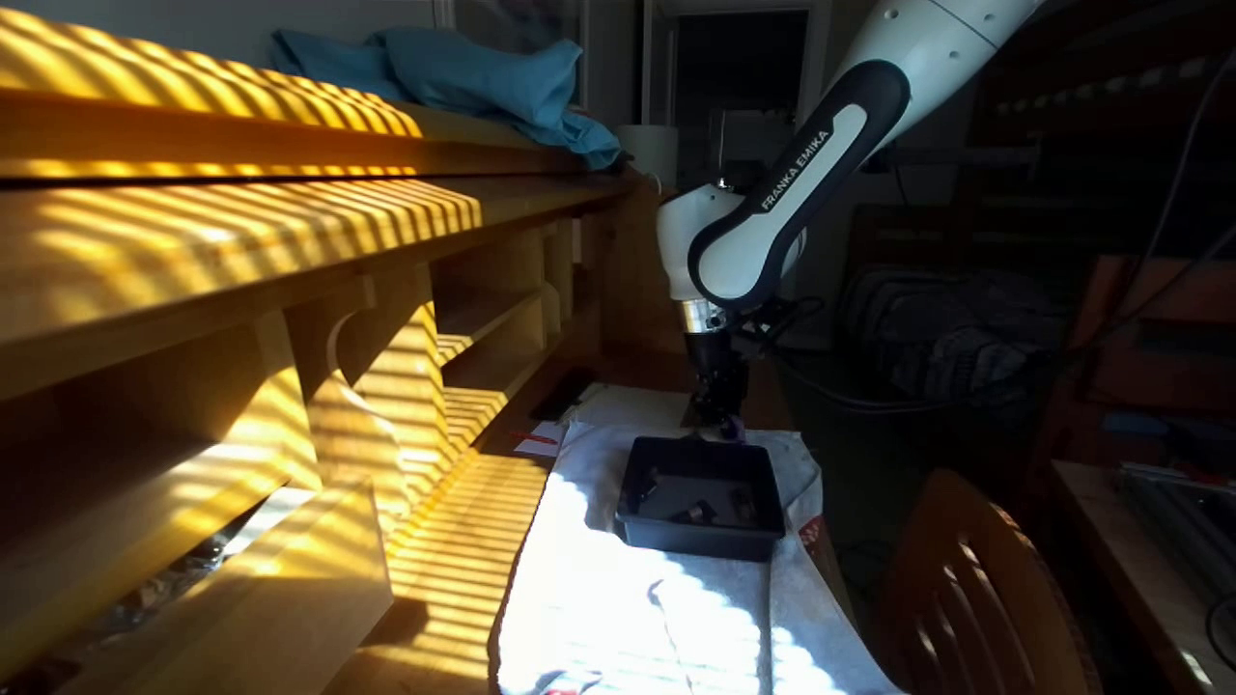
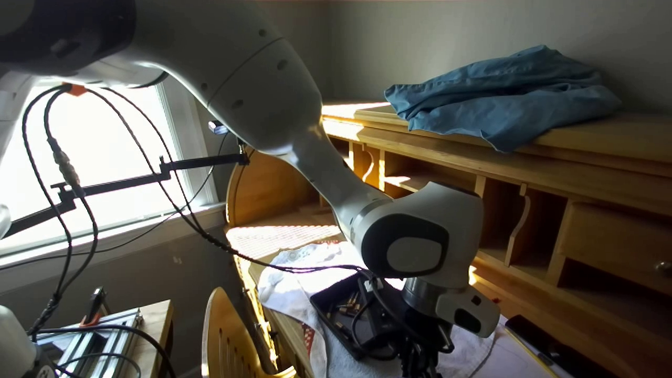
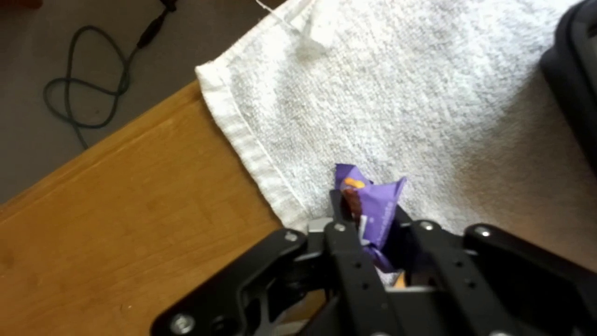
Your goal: Put the packet on the spoon and put the packet in the tray
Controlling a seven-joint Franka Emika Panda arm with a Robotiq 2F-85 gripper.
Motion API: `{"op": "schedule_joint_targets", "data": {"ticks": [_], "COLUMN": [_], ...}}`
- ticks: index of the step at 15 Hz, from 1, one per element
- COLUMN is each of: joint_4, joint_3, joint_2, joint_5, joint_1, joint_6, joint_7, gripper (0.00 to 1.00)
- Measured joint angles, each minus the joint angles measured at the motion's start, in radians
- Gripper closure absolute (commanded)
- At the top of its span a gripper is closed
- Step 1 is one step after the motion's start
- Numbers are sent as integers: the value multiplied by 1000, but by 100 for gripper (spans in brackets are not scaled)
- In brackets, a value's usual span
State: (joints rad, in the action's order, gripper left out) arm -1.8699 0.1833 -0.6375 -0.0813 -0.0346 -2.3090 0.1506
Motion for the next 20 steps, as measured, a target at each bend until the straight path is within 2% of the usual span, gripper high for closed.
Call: {"op": "schedule_joint_targets", "data": {"ticks": [7, 20], "joint_4": [0, 28], "joint_3": [15, -27], "joint_2": [37, 35], "joint_5": [0, 4], "joint_1": [-4, -4], "joint_6": [-52, -92], "joint_7": [17, 19], "gripper": [95, 95]}}
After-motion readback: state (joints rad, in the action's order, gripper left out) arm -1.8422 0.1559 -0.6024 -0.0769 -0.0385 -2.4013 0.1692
